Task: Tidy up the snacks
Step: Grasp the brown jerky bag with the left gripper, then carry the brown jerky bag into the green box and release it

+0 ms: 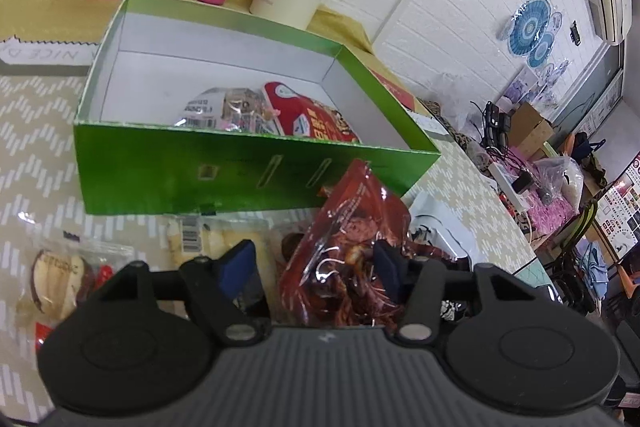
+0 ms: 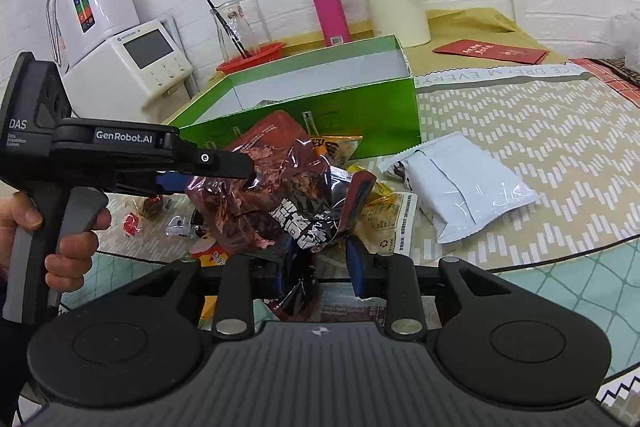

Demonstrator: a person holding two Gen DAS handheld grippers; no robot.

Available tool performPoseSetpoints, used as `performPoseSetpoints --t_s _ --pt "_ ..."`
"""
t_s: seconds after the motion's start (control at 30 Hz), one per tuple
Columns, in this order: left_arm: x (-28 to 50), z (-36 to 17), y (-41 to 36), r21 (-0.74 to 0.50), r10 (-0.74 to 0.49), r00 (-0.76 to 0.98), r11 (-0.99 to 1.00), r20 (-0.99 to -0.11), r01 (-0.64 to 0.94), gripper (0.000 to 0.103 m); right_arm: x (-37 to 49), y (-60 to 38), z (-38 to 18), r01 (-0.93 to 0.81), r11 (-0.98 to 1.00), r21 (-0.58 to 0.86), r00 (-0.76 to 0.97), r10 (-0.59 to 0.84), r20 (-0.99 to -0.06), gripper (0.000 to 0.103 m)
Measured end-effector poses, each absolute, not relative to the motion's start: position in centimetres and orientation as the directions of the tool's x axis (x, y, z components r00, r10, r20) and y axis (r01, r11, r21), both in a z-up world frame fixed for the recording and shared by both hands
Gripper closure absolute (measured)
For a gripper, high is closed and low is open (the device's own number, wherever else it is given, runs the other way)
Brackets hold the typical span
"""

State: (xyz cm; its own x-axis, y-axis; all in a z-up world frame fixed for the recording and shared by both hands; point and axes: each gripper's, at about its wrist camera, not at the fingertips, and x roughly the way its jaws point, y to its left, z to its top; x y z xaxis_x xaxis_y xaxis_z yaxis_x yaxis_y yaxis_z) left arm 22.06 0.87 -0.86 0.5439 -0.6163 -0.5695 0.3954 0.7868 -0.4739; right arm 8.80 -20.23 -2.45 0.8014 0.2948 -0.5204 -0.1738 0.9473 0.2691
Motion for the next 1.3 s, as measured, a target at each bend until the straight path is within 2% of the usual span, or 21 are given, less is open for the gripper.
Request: performPoseSetpoints --t_s 0.1,0.27,0.33,0.37,0.63,0.87,1.07,1.3 --pt "21.5 -0.6 0.8 -0.471 -0.632 0.533 0.775 -0.562 0.422 0.071 8.8 -20.2 -2.5 -0.166 0.949 0.269 0.803 0.288 -0.522 0.048" --pt "20.5 -0.5 0.2 -0.414 -0.607 0.550 0.794 -0.574 0.446 0.071 8.8 -19.9 -2.5 -0.161 0.952 0.262 0.809 0.279 -0.517 0.046" --pt "20.4 -0.4 0.1 -0.410 -0.600 0.556 0.800 -0.575 0.438 0.076 9.0 -19.9 -2.4 -0.174 0.945 0.277 0.802 0.299 -0.517 0.056" --pt "20.2 -0.3 0.2 -0.411 -0.600 0.561 0.800 -0.570 0.437 0.083 8.9 -19.8 -2.3 -0.171 0.949 0.267 0.802 0.291 -0.522 0.057" --pt "18.2 4.4 1.8 -0.396 -0.591 0.661 0.804 -0.462 0.442 0.083 8.4 -18.7 1.8 -0.239 0.953 0.185 0.849 0.298 -0.436 0.058" --pt "21.3 8.0 4.0 -0.422 -0.545 0.740 0.822 -0.394 0.381 0.083 13.0 -17.1 5.5 -0.310 0.943 0.123 0.871 0.334 -0.361 0.057" --pt "25.0 8.3 5.2 -0.429 -0.500 0.773 0.842 -0.391 0.328 0.083 18.2 -16.7 6.0 -0.344 0.923 0.172 0.852 0.384 -0.356 0.057" --pt "29.1 6.2 5.9 -0.448 -0.470 0.759 0.854 -0.450 0.263 0.083 22.6 -15.9 4.2 -0.341 0.920 0.192 0.820 0.391 -0.419 0.059"
